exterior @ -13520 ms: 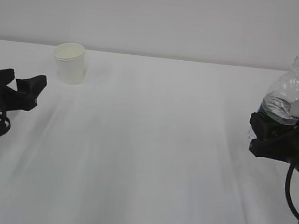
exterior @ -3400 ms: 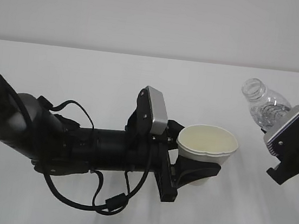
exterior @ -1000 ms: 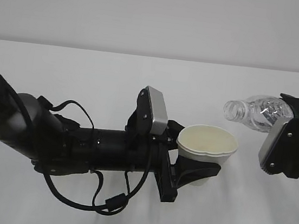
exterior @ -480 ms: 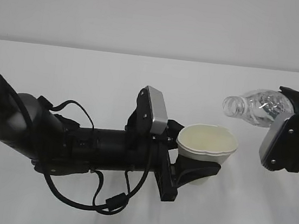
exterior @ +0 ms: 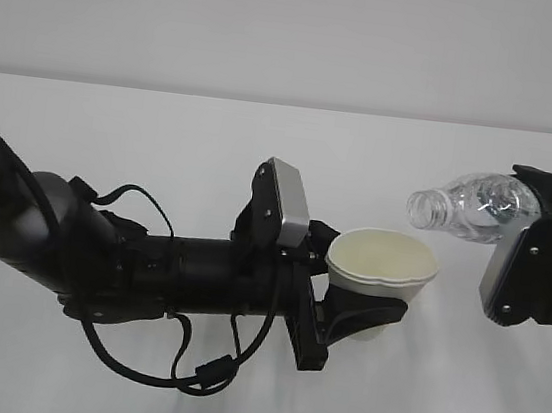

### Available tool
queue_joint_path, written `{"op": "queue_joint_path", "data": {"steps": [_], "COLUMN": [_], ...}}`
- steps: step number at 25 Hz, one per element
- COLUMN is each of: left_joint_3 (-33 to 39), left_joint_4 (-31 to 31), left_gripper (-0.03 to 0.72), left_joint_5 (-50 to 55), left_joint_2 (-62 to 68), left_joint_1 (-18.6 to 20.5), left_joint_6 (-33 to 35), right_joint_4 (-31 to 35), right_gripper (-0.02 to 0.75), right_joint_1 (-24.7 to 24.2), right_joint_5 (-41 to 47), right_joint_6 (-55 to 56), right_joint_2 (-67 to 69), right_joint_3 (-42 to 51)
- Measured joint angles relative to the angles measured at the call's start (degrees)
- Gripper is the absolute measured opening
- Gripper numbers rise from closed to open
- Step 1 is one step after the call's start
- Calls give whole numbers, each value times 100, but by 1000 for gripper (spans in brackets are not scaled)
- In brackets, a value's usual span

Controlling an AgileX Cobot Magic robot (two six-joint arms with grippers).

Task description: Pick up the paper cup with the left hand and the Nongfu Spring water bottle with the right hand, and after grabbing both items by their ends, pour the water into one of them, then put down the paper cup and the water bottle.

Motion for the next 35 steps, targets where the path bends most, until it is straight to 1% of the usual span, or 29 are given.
{"op": "queue_joint_path", "data": {"steps": [35], "left_joint_3": [0], "left_joint_4": [118], "left_gripper": [428], "left_joint_5": [0], "left_joint_2": [0], "left_joint_1": [0], "left_joint_6": [-89], "right_joint_4": [-43], "right_gripper": [402], "right_joint_1": [7], "right_joint_5": [23], "right_joint_6": [-613], "right_joint_2": [0], "right_joint_3": [-19]}}
